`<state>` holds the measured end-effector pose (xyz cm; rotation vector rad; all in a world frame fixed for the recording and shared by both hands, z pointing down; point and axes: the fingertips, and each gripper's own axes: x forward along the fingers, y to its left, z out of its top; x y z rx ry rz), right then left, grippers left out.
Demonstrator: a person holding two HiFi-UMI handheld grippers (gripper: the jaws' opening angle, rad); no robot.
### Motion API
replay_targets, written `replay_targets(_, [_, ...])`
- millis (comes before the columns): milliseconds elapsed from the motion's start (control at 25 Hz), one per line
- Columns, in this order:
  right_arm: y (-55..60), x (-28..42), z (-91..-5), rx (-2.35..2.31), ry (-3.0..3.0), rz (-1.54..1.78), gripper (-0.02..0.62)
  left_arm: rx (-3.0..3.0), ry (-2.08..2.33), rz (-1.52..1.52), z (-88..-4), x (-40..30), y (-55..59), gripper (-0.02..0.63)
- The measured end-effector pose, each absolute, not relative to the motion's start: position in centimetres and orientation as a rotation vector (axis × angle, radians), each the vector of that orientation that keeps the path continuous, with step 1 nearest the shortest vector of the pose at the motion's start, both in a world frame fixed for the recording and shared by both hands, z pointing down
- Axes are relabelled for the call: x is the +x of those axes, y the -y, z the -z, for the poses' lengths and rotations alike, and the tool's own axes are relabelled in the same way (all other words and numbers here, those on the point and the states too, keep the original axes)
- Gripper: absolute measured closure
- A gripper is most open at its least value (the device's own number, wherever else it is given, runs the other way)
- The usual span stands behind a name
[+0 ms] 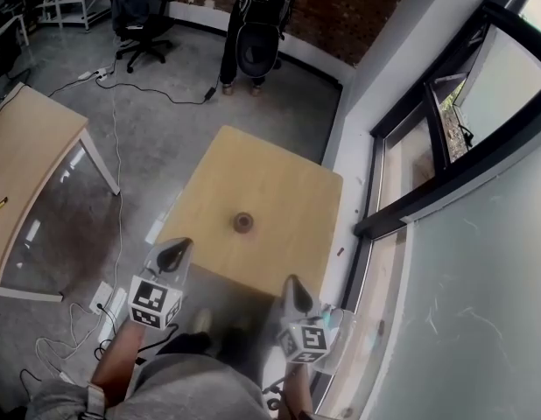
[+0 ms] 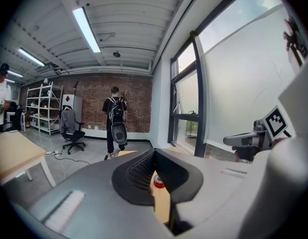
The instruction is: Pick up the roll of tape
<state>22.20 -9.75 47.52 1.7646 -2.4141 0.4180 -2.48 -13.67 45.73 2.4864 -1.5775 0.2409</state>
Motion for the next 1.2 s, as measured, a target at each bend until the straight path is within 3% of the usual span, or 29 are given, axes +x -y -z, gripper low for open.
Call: replay_targets(1200, [21.6,17.2,-57.4,1.241,2.459,-0.565,0.581,2.16,1.744,-0.367,-54.6,-3.2,19.5,0.607])
